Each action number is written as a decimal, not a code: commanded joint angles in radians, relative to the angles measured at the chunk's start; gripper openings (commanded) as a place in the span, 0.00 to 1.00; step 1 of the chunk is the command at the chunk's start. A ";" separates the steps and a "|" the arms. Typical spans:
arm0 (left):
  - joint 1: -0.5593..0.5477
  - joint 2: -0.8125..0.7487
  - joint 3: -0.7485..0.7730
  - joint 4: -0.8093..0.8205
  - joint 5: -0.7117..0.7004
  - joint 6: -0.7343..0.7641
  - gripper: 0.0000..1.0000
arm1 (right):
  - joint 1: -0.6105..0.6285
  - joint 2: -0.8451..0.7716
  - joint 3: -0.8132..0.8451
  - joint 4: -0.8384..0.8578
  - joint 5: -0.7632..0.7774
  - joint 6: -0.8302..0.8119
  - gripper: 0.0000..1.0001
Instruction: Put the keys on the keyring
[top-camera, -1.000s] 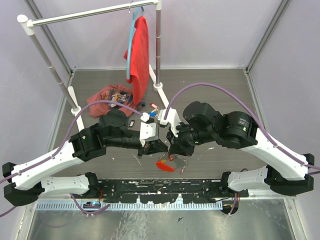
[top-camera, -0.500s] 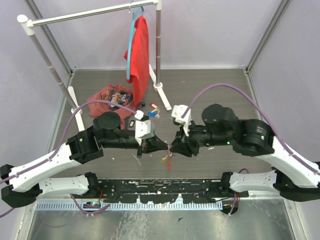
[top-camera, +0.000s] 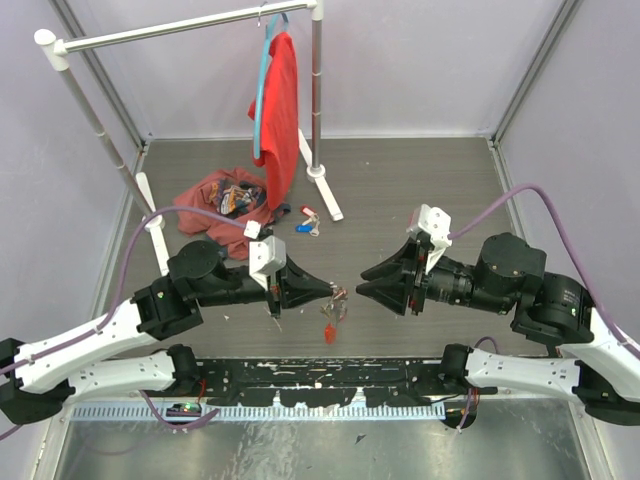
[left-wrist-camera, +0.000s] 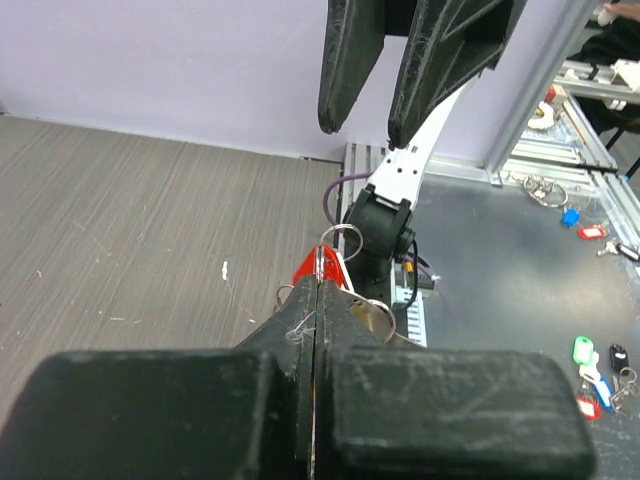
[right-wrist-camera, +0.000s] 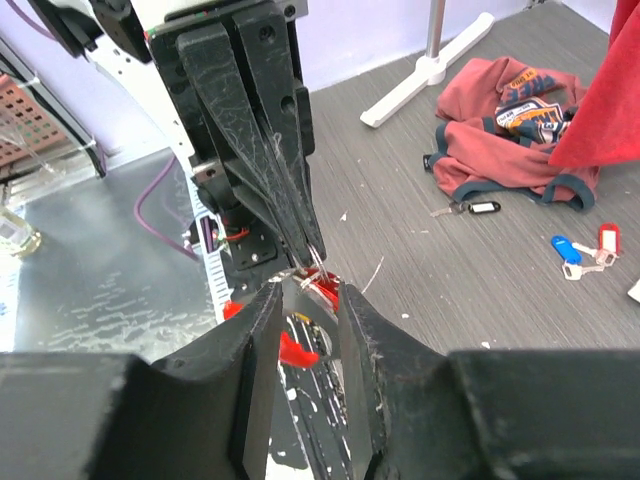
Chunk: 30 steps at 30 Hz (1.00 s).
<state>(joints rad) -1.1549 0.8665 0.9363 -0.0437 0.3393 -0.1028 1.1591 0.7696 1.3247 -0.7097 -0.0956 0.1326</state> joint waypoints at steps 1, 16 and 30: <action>-0.005 -0.030 -0.021 0.149 -0.036 -0.058 0.00 | 0.004 0.017 -0.003 0.127 0.029 0.049 0.35; -0.005 -0.023 -0.028 0.111 -0.171 -0.037 0.00 | 0.003 0.066 0.011 0.083 0.186 0.339 0.34; -0.006 -0.032 -0.020 0.099 -0.159 -0.032 0.00 | 0.004 0.094 0.011 0.070 0.197 0.335 0.27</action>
<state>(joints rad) -1.1549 0.8478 0.9104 0.0174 0.1825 -0.1425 1.1591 0.8642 1.3197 -0.6804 0.0803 0.4561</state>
